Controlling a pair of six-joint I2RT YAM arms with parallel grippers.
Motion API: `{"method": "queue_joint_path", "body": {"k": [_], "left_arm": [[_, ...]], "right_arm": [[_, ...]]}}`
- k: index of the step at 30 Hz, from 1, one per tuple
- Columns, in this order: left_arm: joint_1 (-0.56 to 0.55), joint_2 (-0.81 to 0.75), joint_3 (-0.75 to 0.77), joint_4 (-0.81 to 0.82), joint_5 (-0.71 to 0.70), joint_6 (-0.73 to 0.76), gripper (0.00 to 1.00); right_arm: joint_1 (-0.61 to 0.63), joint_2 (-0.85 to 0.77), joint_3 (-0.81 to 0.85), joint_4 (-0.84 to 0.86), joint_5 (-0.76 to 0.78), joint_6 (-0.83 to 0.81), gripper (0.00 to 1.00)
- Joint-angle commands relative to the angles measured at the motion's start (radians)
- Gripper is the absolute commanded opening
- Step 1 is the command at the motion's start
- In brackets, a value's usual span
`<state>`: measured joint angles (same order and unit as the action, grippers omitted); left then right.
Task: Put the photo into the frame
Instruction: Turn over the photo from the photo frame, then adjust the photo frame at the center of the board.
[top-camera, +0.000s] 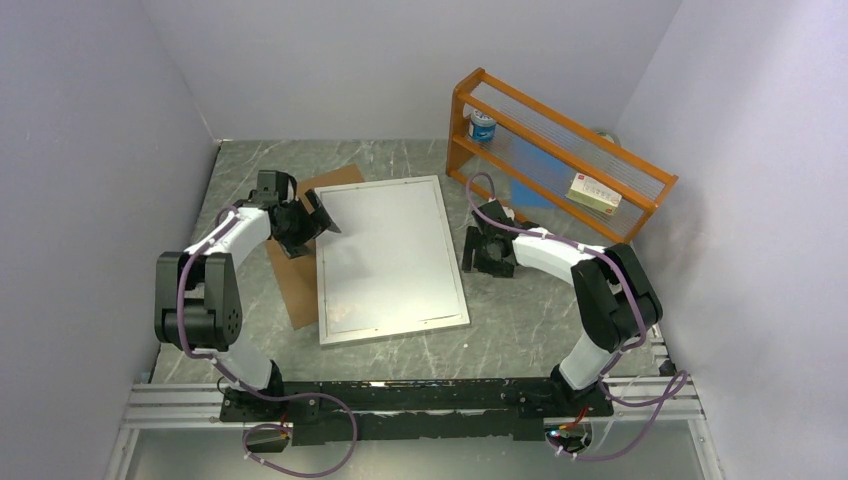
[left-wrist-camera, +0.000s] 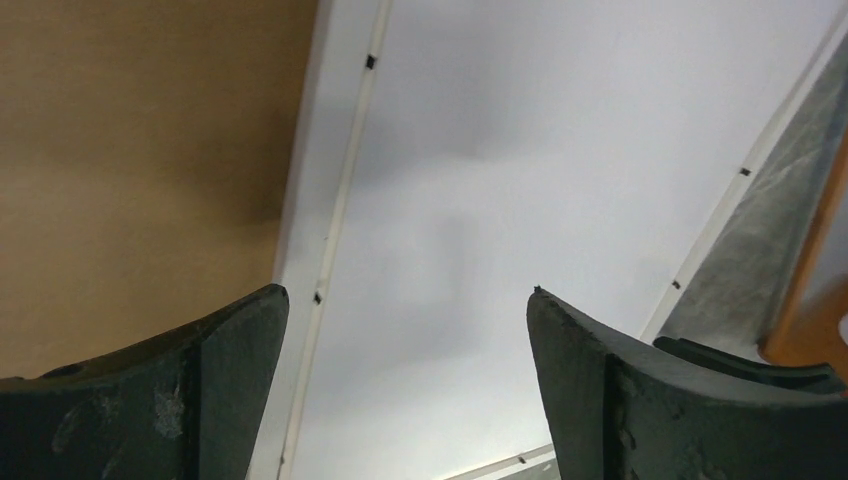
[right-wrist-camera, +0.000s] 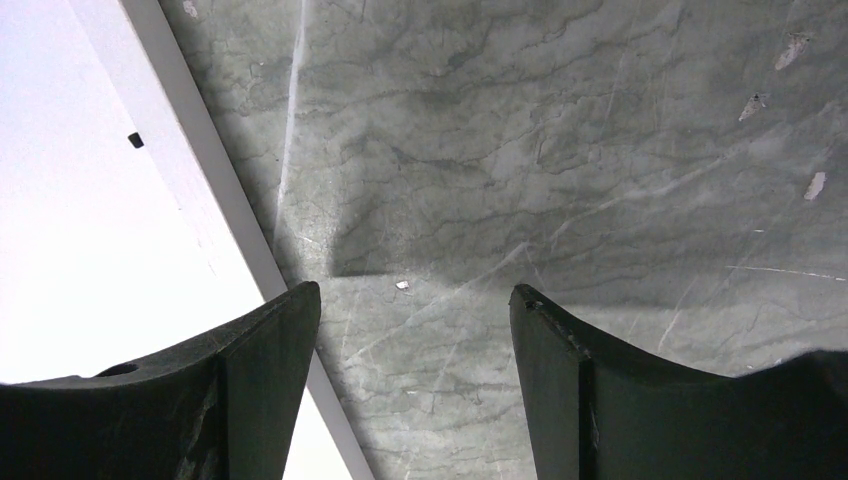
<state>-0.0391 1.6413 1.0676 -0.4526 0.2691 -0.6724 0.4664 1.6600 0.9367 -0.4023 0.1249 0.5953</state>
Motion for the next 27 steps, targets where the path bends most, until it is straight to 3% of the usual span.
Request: {"method": "queue_joint_path", "body": {"k": [1,19,21,27], "left_arm": [[-0.001,-0.038,0.031,-0.086,-0.105,0.043,0.94],[-0.001,0.064,-0.066,-0.033,0.026,0.005,0.91],[-0.002,0.07,-0.081,-0.019,0.064,-0.004,0.91],[-0.001,0.073,-0.119,0.044,0.188,-0.035,0.88]], "right_arm": [[-0.008,-0.021,-0.024,-0.03,-0.012,0.007,0.73],[-0.008,-0.018,0.003,0.144,-0.327,0.018,0.75],[-0.007,-0.009,0.002,0.146,-0.35,0.003,0.73],[0.001,0.015,-0.019,0.135,-0.415,-0.059,0.5]]}}
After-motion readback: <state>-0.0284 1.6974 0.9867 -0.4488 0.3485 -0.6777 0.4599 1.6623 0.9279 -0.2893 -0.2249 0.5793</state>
